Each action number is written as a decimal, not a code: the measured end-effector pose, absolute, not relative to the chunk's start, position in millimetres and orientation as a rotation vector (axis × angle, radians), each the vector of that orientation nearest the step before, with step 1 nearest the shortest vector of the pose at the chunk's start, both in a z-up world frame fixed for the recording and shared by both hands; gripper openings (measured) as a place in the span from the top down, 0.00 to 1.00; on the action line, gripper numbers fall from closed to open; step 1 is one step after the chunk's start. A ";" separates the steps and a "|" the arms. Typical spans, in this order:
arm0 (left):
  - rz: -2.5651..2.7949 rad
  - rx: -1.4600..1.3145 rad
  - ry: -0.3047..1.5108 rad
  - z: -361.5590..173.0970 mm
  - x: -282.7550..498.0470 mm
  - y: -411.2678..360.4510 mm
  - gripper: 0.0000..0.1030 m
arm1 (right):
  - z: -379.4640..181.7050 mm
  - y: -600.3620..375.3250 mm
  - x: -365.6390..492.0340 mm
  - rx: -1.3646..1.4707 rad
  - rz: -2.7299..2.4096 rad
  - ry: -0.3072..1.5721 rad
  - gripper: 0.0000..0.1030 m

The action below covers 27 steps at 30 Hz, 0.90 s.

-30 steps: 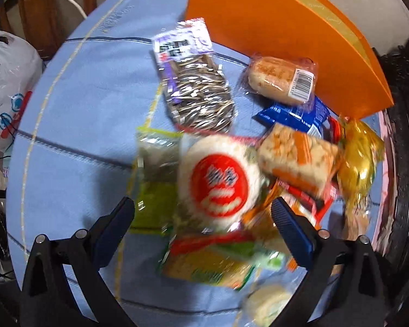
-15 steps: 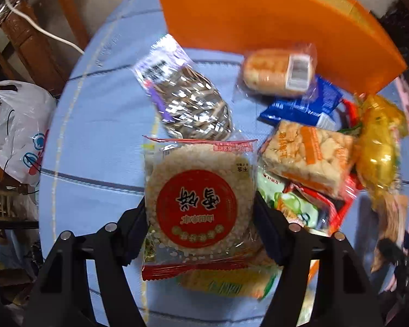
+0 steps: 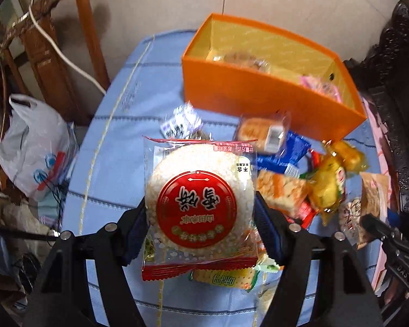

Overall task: Organize snacks
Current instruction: 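Carry the rice cracker and paper bag into the orange box and open both tools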

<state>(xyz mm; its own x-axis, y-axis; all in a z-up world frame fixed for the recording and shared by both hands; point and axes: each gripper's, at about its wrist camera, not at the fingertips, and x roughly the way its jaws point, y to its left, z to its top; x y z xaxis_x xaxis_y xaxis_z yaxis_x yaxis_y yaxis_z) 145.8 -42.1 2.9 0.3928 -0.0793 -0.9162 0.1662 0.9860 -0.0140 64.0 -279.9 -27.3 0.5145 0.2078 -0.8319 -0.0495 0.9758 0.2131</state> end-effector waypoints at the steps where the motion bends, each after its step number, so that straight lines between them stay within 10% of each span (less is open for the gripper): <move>1: -0.160 0.087 1.146 7.8 146.0 -44.7 0.33 | -24.5 -279.8 66.5 0.167 0.154 1.013 0.62; 27: -0.302 0.115 0.996 63.9 272.5 -120.5 0.33 | 25.8 -306.9 188.4 0.172 0.067 0.871 0.61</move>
